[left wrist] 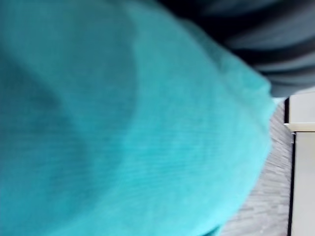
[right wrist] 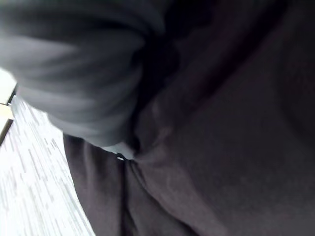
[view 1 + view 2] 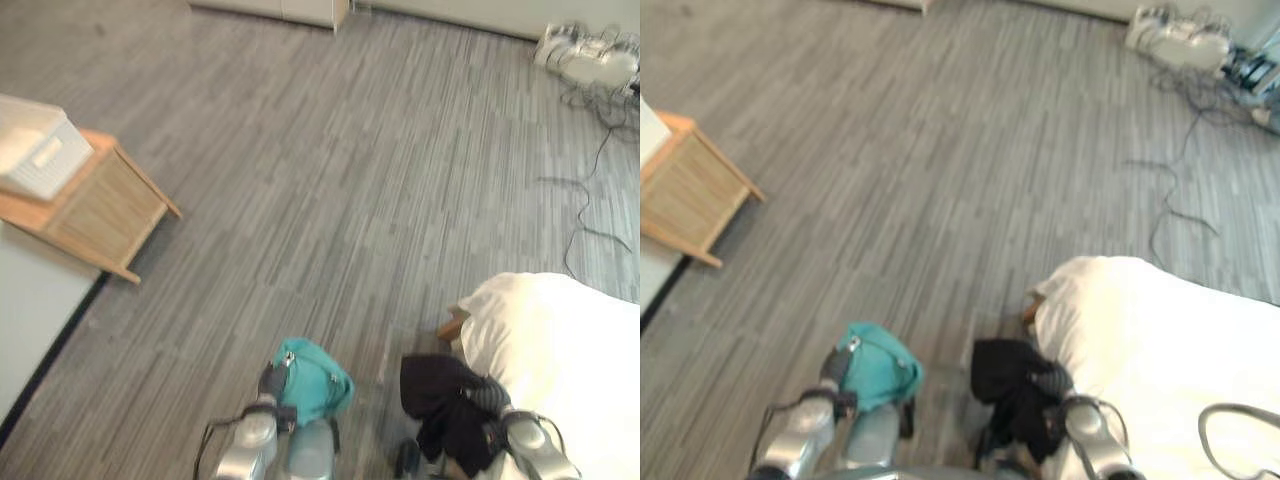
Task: Tidy up the quilt and then pick up the clothes from the bed and put them into the laundry hamper.
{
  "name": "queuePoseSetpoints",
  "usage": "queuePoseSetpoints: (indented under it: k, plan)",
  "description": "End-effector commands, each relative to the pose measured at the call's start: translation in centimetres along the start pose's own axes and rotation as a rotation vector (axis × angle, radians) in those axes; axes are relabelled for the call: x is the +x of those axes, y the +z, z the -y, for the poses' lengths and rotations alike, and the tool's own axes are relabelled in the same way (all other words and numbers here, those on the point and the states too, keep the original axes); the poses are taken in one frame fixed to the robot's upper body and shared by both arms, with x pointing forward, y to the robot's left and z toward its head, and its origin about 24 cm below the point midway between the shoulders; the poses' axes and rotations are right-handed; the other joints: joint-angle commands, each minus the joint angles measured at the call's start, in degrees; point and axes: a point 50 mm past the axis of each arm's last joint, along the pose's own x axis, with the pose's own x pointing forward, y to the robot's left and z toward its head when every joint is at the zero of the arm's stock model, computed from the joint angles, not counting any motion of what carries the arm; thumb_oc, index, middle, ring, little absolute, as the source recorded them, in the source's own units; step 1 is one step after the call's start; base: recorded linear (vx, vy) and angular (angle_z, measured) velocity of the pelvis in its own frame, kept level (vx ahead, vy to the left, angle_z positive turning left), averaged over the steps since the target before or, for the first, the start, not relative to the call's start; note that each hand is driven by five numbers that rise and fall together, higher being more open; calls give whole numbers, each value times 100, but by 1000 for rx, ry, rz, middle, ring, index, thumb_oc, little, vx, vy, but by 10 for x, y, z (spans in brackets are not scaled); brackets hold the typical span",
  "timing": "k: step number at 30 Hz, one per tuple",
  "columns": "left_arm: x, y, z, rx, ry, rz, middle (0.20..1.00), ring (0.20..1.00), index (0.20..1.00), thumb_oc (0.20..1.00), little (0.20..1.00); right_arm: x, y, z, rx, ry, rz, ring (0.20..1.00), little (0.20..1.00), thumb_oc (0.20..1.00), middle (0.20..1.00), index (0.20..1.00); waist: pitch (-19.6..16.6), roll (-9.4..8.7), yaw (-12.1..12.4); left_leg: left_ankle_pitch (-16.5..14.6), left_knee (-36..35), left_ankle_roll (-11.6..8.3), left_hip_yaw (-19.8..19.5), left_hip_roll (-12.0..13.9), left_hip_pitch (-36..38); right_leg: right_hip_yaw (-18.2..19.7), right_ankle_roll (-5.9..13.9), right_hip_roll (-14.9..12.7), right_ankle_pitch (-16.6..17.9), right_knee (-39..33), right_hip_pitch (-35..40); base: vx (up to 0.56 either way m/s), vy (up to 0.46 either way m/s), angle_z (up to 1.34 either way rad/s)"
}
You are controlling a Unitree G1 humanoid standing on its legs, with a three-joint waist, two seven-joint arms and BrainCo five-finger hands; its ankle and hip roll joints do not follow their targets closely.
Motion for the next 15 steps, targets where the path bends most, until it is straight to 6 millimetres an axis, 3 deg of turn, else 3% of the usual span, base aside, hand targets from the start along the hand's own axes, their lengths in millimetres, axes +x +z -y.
queuePoseSetpoints:
  k: [1,2,4,6,7,8,10,11,12,14,15]
  plan:
    - [8,44,-5,38,4,184,200,200,200,200,200,12,42,15,-50,-37,164,200,200,200,200,200,161,-241,117,124,-383,431,-419,-423,494,-317,355,125,2645,179,1506,903,132,67]
    - [9,50,-6,49,19,203,200,200,200,200,200,12,45,17,-51,-41,178,200,200,200,200,200,208,-88,-13,26,-611,467,-626,-358,928,-394,289,213,2299,531,1047,880,123,77]
    - [11,58,-4,55,5,233,200,200,200,200,200,9,46,20,-61,-49,191,200,200,200,200,200,291,73,-316,-95,-860,393,-913,-332,1460,-605,190,279,1817,531,345,740,-1,106]
    - [11,66,-1,59,-6,267,200,200,200,200,200,5,45,26,-63,-62,201,200,200,200,200,200,278,113,-675,-328,-1017,210,-1338,-307,1965,-784,64,243,1428,-393,-144,778,-168,152]
    - [11,68,1,66,-18,279,200,200,200,200,200,4,44,28,-68,-68,199,200,200,200,200,200,283,118,-809,-453,-1040,100,-1509,-254,2148,-764,20,121,1426,-1101,-271,850,-364,129]
    - [11,74,-1,69,-14,303,200,200,200,200,200,3,42,34,-80,-86,192,200,200,200,200,200,268,175,-974,-665,-1093,-70,-1778,-94,2371,-755,28,-159,1705,-2312,-494,795,-392,154]
    - [11,82,-4,70,-8,333,200,200,200,200,200,1,44,38,-90,-102,198,200,200,200,200,200,263,241,-1144,-826,-1093,-301,-1931,177,2635,-425,182,-596,2075,-3104,-863,793,-430,153]
    - [11,83,-8,62,12,340,200,200,200,200,200,0,44,42,-108,-108,198,200,200,200,200,200,236,343,-1226,-916,-1093,-408,-2000,436,2868,-306,285,-693,2229,-3201,-993,847,-462,136]
    - [12,84,-11,62,18,347,200,200,200,200,200,-1,45,47,-121,-120,199,200,200,200,200,200,124,307,-1161,-999,-1040,-499,-2099,515,3036,-360,326,-728,2198,-3193,-858,785,-385,119]
    - [10,69,-11,13,27,301,200,200,200,200,200,-1,45,51,-172,-119,194,200,200,200,200,200,75,317,-1172,-771,-328,-650,-2196,722,3108,-275,241,-685,2303,-2829,-728,668,-411,73]
    - [9,59,-15,-27,61,264,200,200,200,200,200,1,48,50,-180,-113,199,200,200,200,200,200,36,313,-1183,-169,360,-674,-2202,801,2880,-336,111,-607,2326,-2758,-616,601,-502,52]
